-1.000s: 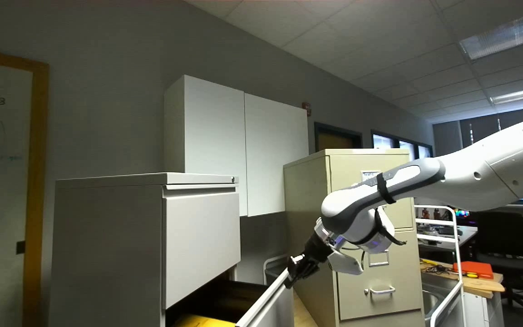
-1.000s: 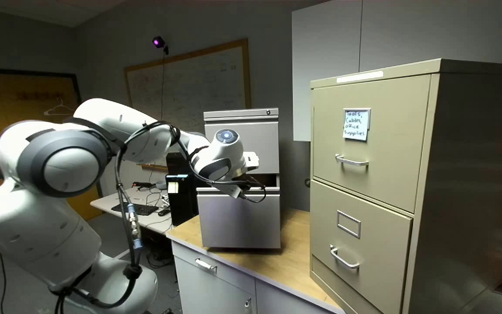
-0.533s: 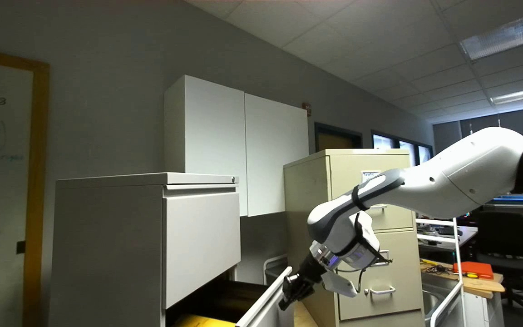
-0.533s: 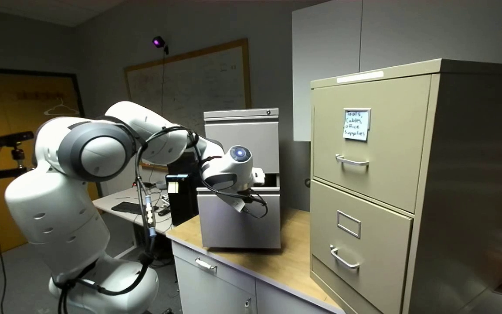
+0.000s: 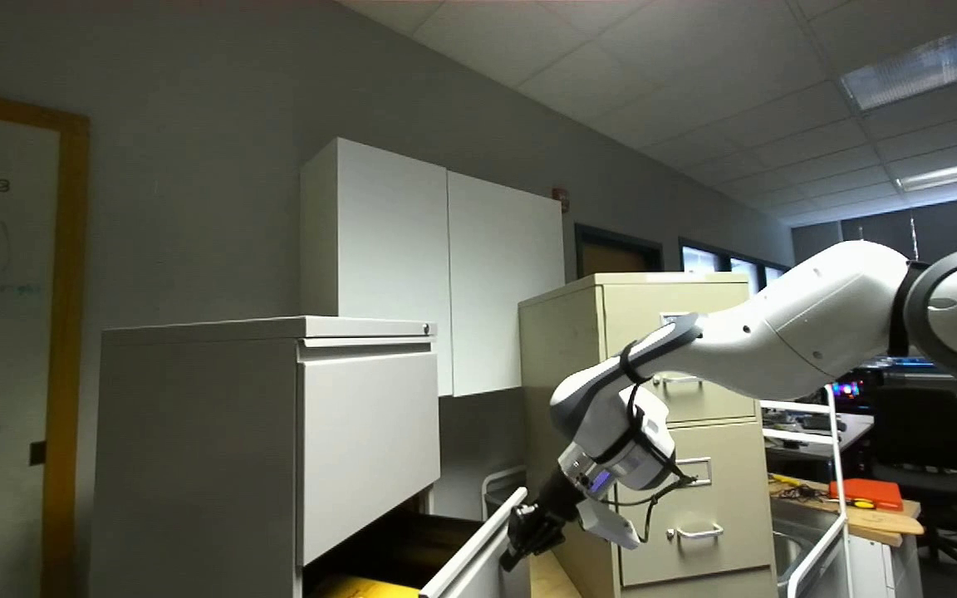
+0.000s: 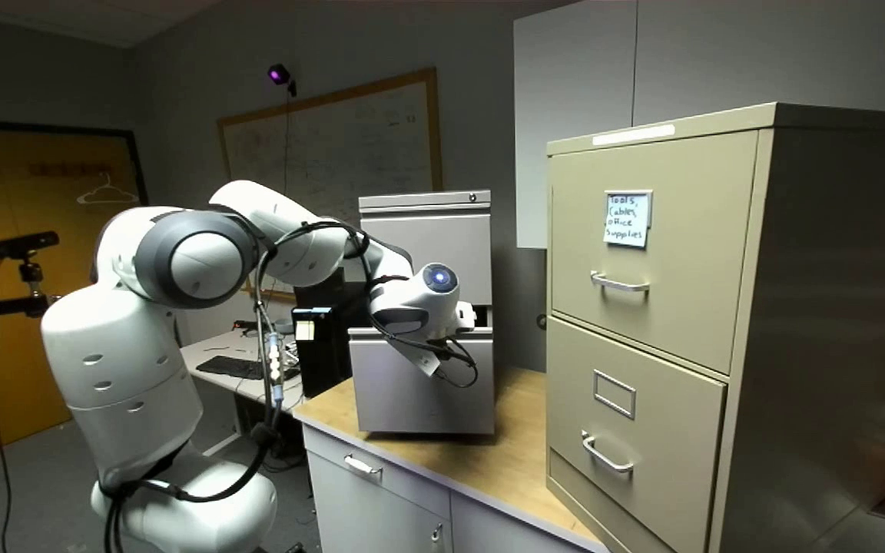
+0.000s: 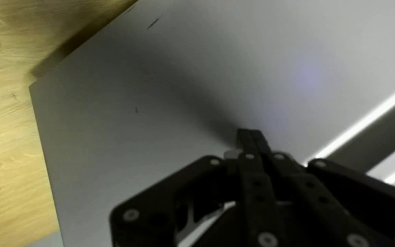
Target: Close the bottom drawer of the left cabinet
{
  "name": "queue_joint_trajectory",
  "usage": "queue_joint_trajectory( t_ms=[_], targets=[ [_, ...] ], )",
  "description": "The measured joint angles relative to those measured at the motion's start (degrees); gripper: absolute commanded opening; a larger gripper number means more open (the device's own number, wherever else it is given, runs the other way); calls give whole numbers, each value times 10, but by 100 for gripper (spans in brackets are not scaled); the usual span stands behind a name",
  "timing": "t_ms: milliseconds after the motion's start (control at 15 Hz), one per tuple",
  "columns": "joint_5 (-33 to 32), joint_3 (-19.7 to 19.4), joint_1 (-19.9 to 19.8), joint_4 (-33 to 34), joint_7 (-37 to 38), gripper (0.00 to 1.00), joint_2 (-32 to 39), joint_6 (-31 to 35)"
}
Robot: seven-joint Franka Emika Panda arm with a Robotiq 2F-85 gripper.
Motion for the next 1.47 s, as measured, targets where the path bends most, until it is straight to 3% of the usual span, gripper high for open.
queue_joint_trajectory(
  t_ms=[200, 533, 1000, 1467],
  targets=[
    [0, 56, -38, 42, 0, 0, 26, -10],
    [3, 120, -62, 132, 1, 0, 81, -27],
    [-36, 164, -94, 271, 13, 0, 185, -81],
    [-113, 182, -93, 423, 54, 0, 282, -152]
  ],
)
